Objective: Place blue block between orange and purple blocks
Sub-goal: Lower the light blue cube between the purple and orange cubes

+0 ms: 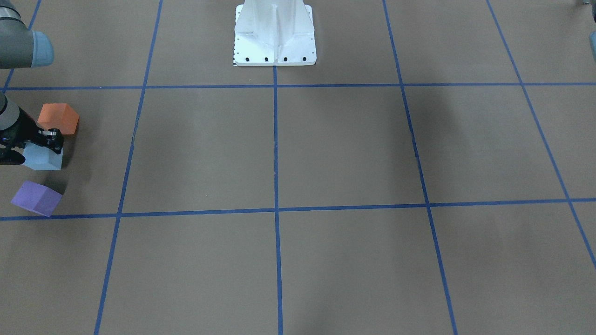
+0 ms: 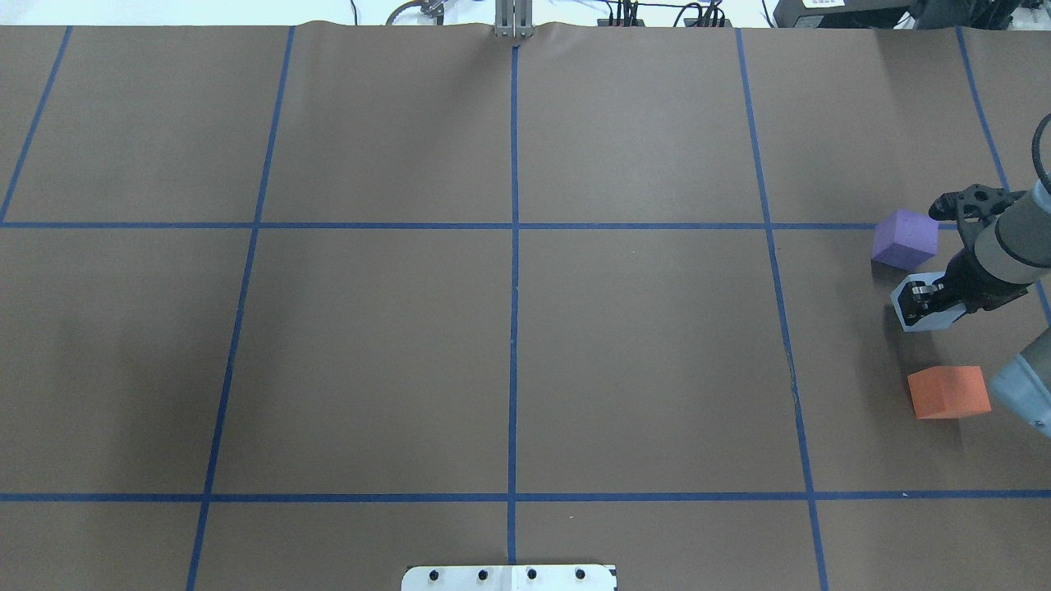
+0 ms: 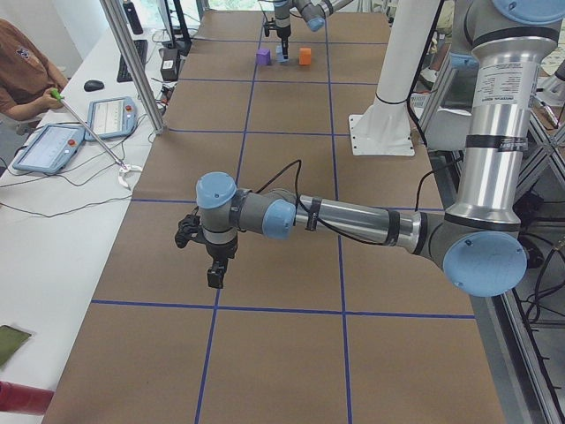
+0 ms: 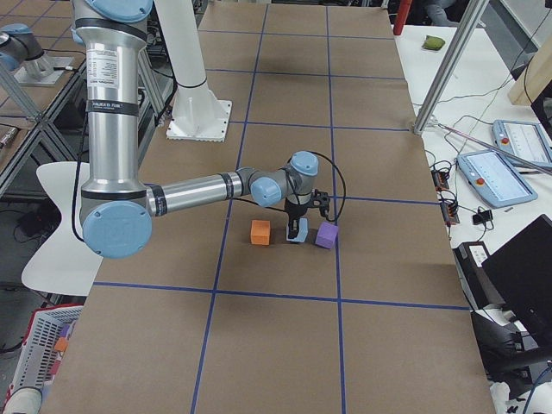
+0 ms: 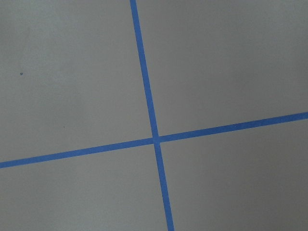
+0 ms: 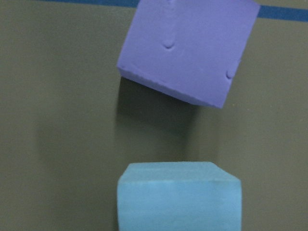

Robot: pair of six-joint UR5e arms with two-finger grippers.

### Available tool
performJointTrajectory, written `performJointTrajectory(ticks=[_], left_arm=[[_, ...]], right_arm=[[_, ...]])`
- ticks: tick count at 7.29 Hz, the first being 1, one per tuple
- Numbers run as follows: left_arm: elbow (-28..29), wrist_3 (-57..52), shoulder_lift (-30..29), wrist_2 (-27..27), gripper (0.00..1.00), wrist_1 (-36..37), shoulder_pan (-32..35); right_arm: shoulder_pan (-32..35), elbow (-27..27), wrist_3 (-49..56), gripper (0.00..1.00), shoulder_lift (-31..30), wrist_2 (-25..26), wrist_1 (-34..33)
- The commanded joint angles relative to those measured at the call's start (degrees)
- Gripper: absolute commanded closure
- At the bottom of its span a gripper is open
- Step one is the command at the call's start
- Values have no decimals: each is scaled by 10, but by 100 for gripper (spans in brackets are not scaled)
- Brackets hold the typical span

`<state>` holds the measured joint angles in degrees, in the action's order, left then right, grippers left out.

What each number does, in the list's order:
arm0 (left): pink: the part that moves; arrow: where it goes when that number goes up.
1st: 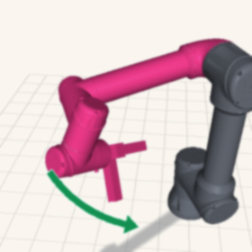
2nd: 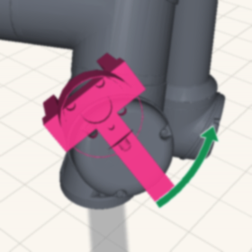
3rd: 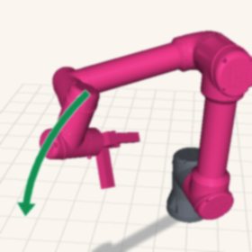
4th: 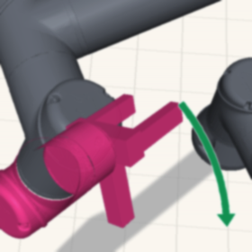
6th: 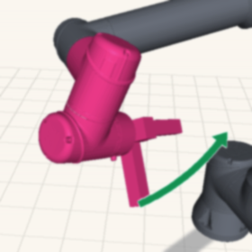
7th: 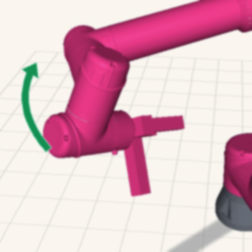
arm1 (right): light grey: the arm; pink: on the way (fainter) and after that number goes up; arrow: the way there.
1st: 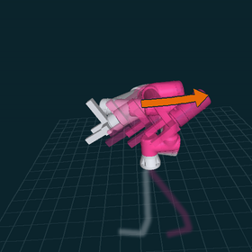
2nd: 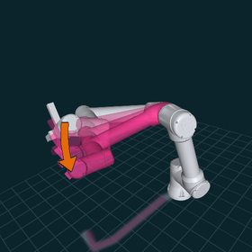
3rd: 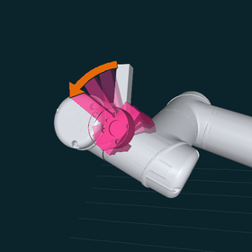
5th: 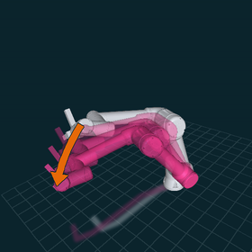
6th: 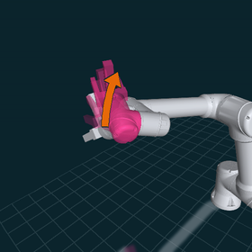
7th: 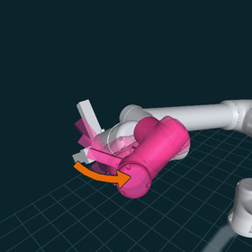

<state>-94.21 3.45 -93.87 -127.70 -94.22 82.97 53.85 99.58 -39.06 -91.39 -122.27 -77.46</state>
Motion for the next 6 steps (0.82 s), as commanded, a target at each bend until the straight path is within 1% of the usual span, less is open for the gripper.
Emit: performJointTrajectory(ticks=[1, 2, 3, 5, 6], left_arm=[[3, 1, -3, 0, 0, 0, 0], [4, 1, -5, 1, 0, 0, 0], [4, 1, -5, 1, 0, 0, 0], [3, 1, -7, 1, 0, 0, 0], [4, 1, -6, 1, 0, 0, 0]], right_arm=[[-1, -4, 2, 86, 3, -5, 0], [-1, -9, 3, 62, 3, -5, 0], [-1, -9, 3, 49, 3, -5, 0], [-1, -10, 2, 30, 3, -6, 0], [-2, -10, 1, 26, 3, -6, 0]])
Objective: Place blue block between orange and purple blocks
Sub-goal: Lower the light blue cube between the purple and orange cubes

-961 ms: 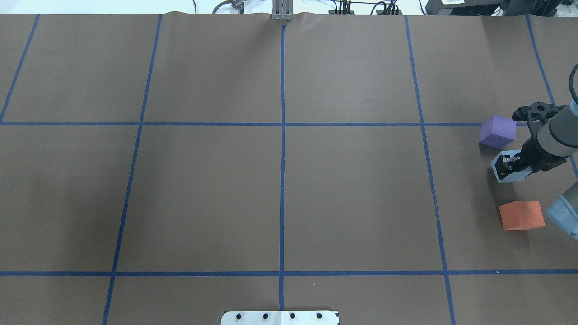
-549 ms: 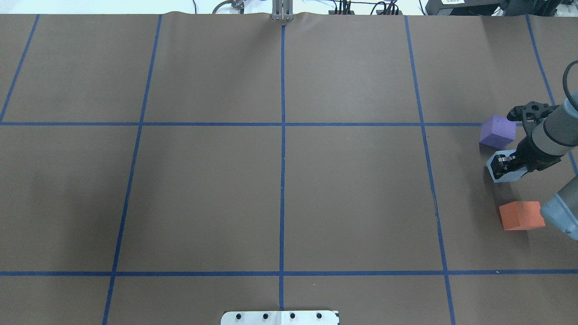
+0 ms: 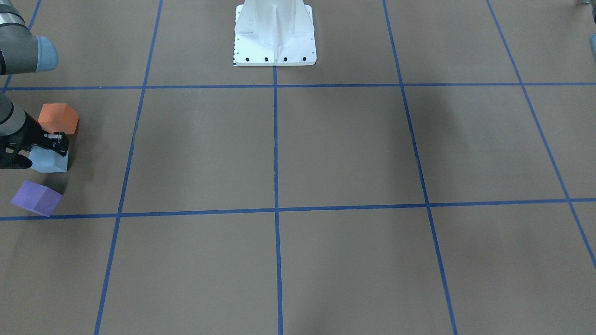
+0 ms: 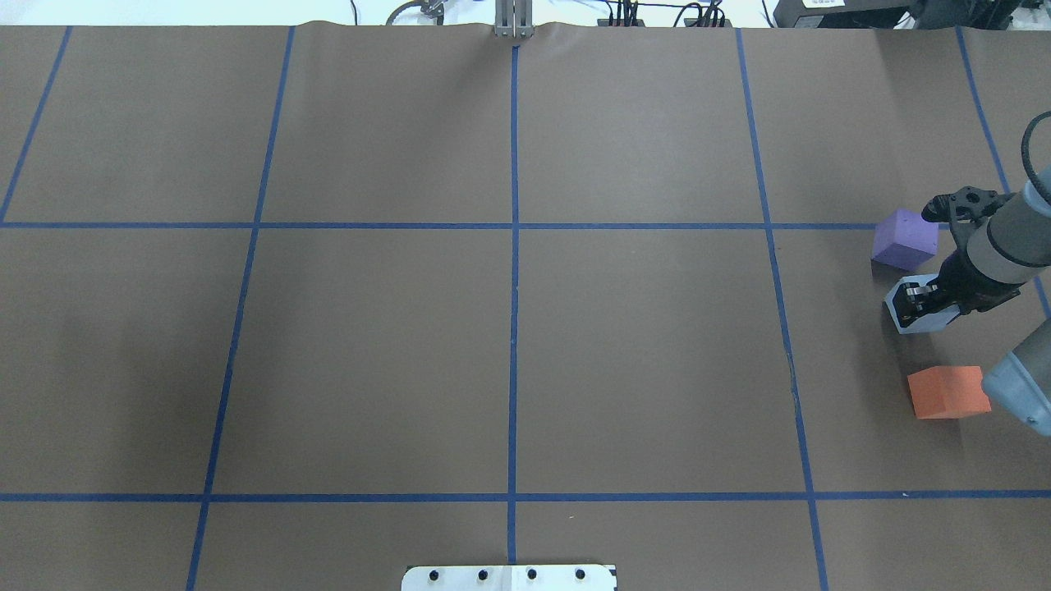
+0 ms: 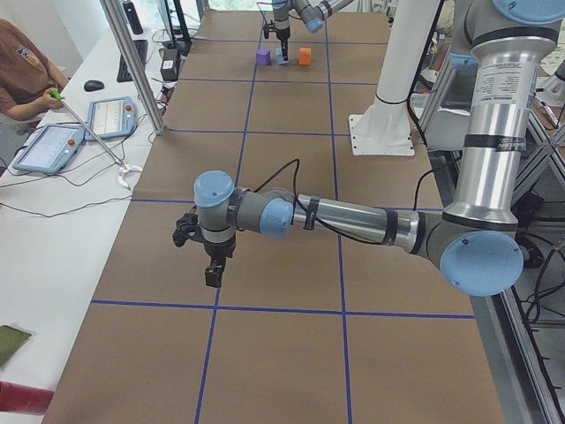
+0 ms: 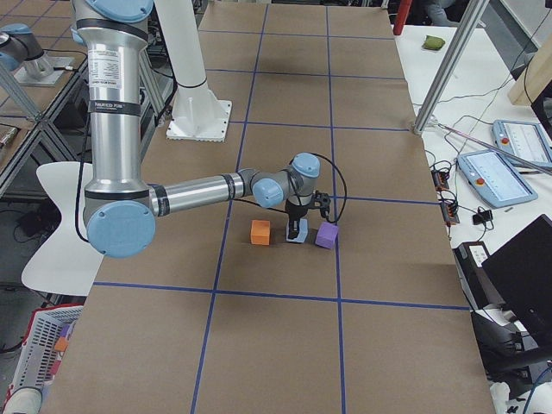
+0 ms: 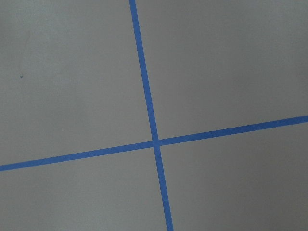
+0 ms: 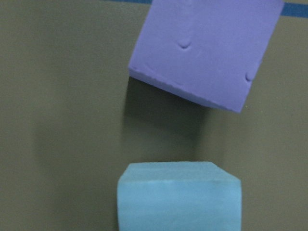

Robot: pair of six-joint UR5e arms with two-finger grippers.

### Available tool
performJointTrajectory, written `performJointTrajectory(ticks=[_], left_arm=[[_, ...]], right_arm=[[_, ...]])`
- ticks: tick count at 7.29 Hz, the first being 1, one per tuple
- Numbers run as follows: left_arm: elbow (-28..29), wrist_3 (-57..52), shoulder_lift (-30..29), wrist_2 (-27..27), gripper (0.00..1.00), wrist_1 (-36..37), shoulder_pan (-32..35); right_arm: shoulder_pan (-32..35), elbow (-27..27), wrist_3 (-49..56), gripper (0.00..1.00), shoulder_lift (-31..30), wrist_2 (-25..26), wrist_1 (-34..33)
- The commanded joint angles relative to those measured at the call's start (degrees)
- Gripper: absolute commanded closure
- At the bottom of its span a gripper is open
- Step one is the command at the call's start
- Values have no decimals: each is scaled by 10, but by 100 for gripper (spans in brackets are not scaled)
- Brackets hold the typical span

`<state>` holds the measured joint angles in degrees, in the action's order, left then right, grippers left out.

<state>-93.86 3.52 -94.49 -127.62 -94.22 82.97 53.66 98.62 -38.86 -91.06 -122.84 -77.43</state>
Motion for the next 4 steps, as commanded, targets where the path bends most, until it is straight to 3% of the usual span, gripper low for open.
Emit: performJointTrajectory(ticks=[1, 2, 4], left_arm=[[2, 0, 0, -1, 0, 0, 0], [3, 0, -1, 0, 0, 0, 0], [3, 0, -2, -1, 0, 0, 0]], right_arm=[[-1, 0, -1, 17, 0, 1, 0], [-1, 1, -2, 6, 0, 1, 1], [3, 27, -2, 1, -1, 4, 1]])
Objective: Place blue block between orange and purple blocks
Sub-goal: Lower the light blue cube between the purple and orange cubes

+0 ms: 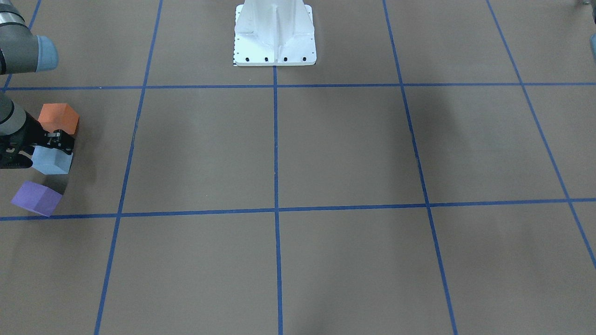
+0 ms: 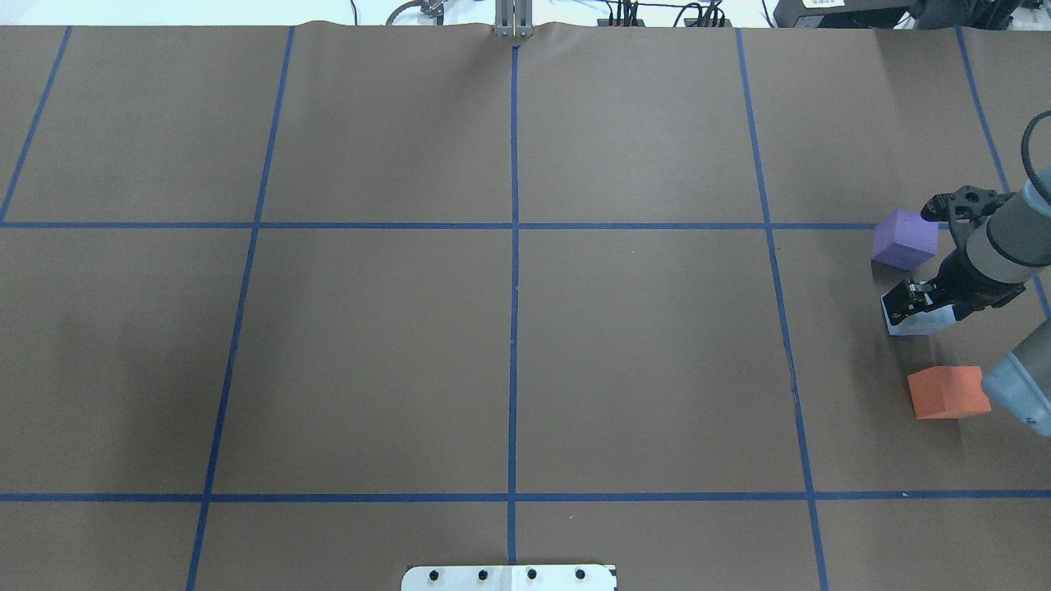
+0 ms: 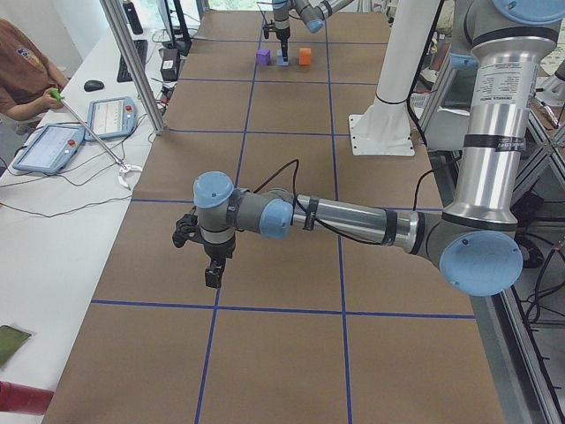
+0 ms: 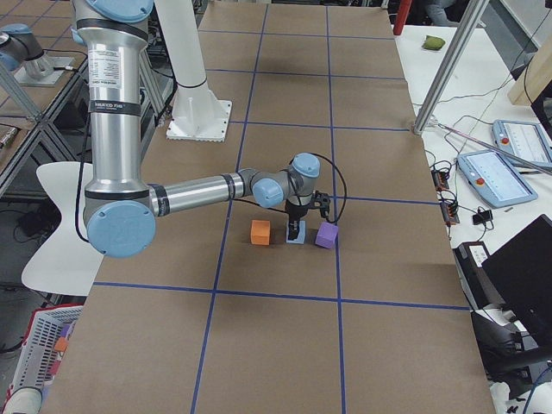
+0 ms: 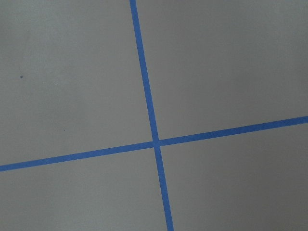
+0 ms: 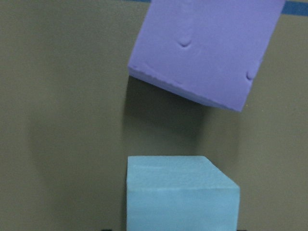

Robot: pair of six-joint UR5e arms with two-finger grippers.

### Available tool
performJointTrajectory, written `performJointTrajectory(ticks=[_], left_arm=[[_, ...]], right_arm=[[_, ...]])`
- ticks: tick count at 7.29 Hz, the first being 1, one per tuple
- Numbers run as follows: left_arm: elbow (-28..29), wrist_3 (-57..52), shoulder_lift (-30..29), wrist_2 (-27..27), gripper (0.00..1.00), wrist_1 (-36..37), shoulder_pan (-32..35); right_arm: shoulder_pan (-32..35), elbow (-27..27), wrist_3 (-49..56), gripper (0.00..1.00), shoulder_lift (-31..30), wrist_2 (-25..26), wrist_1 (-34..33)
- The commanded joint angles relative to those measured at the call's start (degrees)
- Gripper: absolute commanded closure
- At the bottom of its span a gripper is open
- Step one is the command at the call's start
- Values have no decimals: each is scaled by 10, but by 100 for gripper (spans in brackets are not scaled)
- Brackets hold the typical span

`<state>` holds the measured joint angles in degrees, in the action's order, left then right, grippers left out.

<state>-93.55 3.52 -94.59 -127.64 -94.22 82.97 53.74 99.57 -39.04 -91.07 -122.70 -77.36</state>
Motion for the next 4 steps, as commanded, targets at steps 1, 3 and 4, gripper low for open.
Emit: performJointTrajectory(ticks=[1, 3, 4], left_arm=[[0, 0, -2, -1, 0, 1, 0], [0, 0, -2, -1, 0, 1, 0], [-1, 0, -2, -1, 0, 0, 0]], right_arm=[[39, 50, 4, 1, -2, -3, -9], [123, 84, 86, 1, -16, -7, -14], [173, 96, 179, 1, -18, -8, -50]])
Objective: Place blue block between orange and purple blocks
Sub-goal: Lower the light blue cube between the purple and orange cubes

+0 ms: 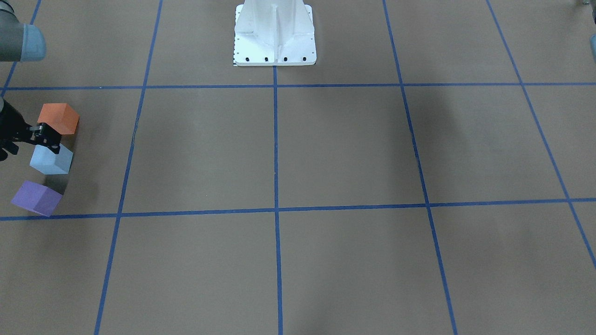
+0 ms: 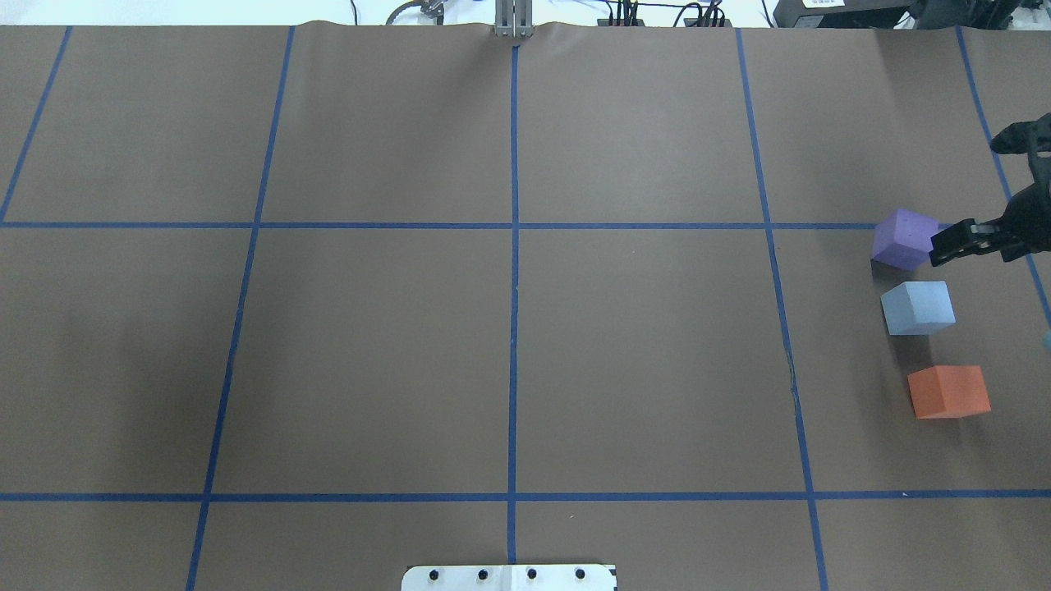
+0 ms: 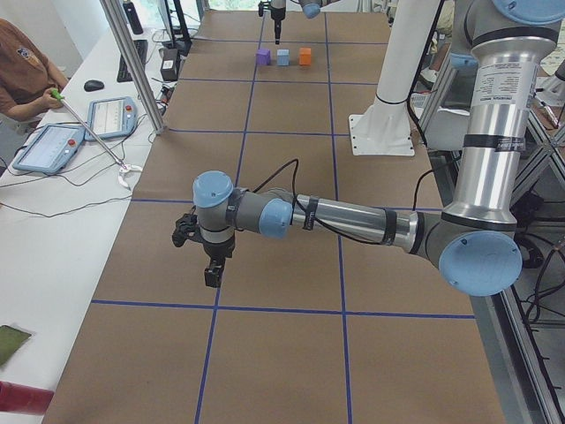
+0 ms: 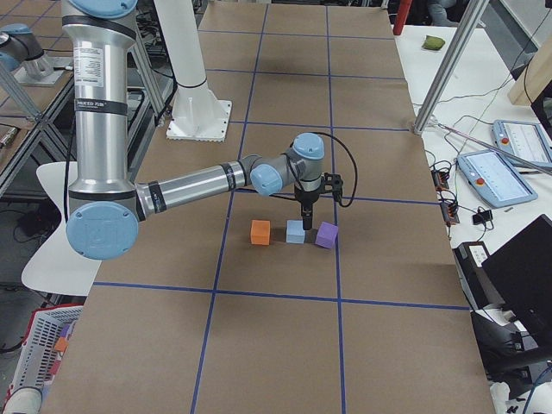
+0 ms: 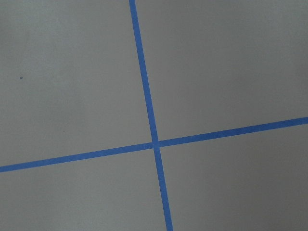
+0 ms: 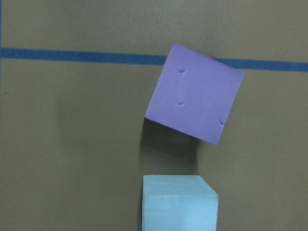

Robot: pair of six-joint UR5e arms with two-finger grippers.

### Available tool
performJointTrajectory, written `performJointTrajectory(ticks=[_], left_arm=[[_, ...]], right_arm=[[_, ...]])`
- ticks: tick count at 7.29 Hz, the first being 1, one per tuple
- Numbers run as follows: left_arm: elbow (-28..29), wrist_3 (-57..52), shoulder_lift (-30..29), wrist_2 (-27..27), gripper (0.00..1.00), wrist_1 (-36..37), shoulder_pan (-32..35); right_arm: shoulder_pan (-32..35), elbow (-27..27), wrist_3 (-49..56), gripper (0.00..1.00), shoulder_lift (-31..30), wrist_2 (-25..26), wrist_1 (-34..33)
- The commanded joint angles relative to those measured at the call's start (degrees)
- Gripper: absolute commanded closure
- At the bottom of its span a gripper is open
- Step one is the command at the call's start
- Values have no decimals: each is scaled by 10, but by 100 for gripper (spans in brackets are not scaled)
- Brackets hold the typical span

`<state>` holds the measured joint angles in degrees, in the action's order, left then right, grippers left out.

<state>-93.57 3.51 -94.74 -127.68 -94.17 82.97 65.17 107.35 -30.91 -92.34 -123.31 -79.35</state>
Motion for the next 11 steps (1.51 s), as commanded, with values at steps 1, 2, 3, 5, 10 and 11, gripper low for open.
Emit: performJointTrajectory(ticks=[1, 2, 3, 5, 10, 11], left_arm=[[0, -1, 0, 0, 0, 0, 0], [0, -1, 0, 0, 0, 0, 0], [-1, -3, 4, -5, 0, 0, 1], [14, -117, 9, -3, 0, 7, 12], [9, -143, 58, -36, 0, 6, 74], [7, -142, 61, -36, 0, 5, 73]], right_arm=[[99, 22, 209, 1, -1, -2, -77], [155, 11, 308, 0, 4, -25, -119], [217, -25, 360, 1, 1, -124, -135], [253, -44, 426, 0, -45, -148, -131], [254, -58, 418, 0, -61, -142, -129], [254, -60, 418, 1, -62, -142, -129]])
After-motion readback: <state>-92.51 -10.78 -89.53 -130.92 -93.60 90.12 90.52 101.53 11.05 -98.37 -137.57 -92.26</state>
